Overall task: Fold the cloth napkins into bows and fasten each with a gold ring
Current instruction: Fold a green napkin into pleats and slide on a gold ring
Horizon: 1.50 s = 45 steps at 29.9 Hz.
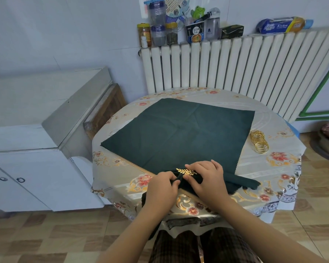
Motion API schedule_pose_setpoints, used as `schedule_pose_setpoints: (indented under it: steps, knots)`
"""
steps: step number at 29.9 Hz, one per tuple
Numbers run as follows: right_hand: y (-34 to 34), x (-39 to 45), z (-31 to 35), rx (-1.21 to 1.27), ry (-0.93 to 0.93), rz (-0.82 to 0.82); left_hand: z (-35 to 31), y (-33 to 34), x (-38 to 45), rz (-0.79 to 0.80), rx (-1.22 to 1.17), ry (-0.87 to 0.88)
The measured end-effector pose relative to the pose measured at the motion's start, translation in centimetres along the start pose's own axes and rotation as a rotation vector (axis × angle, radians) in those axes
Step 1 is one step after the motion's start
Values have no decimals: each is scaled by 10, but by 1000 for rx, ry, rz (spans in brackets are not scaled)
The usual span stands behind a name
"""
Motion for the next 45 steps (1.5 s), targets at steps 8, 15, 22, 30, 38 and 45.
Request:
schedule_pose_setpoints:
  steps: [8, 15, 22, 30, 38, 45]
  knots:
    - [2, 3, -3, 134, 79, 37, -13, 7, -14, -19, 52, 104]
    - [-3, -6, -9, 26, 202, 180, -9, -4, 6, -208, 117, 248]
    - [-28, -23, -11, -35, 243, 28, 0, 27, 16, 11, -80, 333]
    - [-16, -58, 8, 32, 122, 122, 0, 23, 19, -25, -180, 198]
    - [-33, -10, -11, 66, 318, 49, 3, 23, 17, 133, -205, 246]
    - [-15, 9, -34, 273, 557, 270, 11, 10, 13, -29, -322, -61]
Point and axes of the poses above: each hand's wrist, its own x-axis towards the middle knuckle, its own y-axis out of the palm, z = x × y, the point moved 5 cm from there along x, towards the middle knuckle, and after that the axes turned 1 degree about x, right-handed, at the moved point
